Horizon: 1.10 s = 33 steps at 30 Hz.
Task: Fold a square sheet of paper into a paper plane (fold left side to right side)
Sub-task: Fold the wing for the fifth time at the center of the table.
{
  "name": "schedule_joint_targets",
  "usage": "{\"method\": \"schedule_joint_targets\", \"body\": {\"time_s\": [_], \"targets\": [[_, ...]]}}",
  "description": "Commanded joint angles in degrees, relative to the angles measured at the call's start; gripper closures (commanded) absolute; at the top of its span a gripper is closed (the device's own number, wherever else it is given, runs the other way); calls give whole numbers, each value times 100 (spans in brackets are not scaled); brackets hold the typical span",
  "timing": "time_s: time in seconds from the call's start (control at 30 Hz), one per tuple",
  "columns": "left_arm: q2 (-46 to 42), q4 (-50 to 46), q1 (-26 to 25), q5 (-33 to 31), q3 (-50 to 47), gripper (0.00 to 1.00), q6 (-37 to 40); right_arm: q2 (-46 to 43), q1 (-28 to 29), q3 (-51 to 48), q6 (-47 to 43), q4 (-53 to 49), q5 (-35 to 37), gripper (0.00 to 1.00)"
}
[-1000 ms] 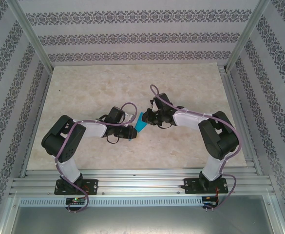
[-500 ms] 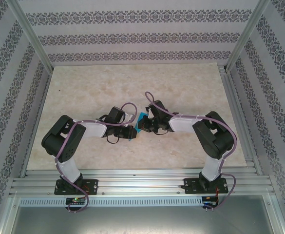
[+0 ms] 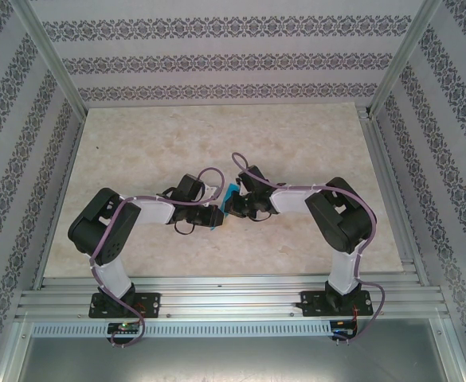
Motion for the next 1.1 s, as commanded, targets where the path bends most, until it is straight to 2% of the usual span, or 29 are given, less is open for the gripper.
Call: {"method": "schedule_joint_targets", "body": {"time_s": [0.0,0.67,1.07], "targets": [[426,-705,-214,-300,-303,87,114,164,-53,104,-349,-524,646,91],[340,-573,-209,-300,-541,88,51,439,-1285,659,-1382,-1210,1107,91],[188,-596,-210,-333,-589,88,33,572,-1798,1225,-1800,-1741,1376,91]]}}
